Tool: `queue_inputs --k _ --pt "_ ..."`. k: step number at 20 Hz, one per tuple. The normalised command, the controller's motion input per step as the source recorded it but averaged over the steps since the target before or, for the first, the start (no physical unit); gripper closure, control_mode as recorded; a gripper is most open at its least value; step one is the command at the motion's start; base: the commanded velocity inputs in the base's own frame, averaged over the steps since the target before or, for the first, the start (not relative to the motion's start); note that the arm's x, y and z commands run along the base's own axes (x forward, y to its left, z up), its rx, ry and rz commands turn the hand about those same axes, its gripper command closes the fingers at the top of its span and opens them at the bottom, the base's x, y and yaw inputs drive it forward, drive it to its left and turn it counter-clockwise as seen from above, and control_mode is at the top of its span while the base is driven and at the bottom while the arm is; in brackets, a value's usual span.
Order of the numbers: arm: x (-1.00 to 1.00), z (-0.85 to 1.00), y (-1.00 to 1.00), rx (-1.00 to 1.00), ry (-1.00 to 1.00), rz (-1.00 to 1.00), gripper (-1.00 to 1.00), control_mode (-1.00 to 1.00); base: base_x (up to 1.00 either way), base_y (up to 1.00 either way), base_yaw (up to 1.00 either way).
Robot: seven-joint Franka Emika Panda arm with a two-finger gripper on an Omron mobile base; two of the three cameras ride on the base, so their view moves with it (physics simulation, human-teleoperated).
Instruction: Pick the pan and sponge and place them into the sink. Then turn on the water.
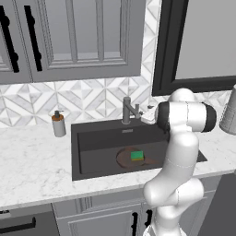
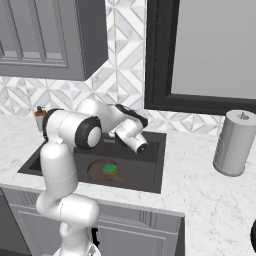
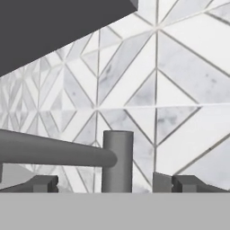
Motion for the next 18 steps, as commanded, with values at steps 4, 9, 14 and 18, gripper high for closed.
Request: queue_inputs --k 4,9,14,18 --pt "0.2 0.0 -0.09 0.02 0.0 0.0 -1.0 -1.0 0.0 0.0 0.0" --pt "0.15 0.0 -0.12 0.03 0.0 0.0 -1.0 -1.0 0.0 0.0 0.0" --pt "0.02 -0.14 -0.01 0.04 0.0 0.0 -1.0 -1.0 0.0 0.0 0.0" --pt "0.0 -0.07 0.08 0.02 0.0 0.0 -1.0 -1.0 0.0 0.0 0.0"
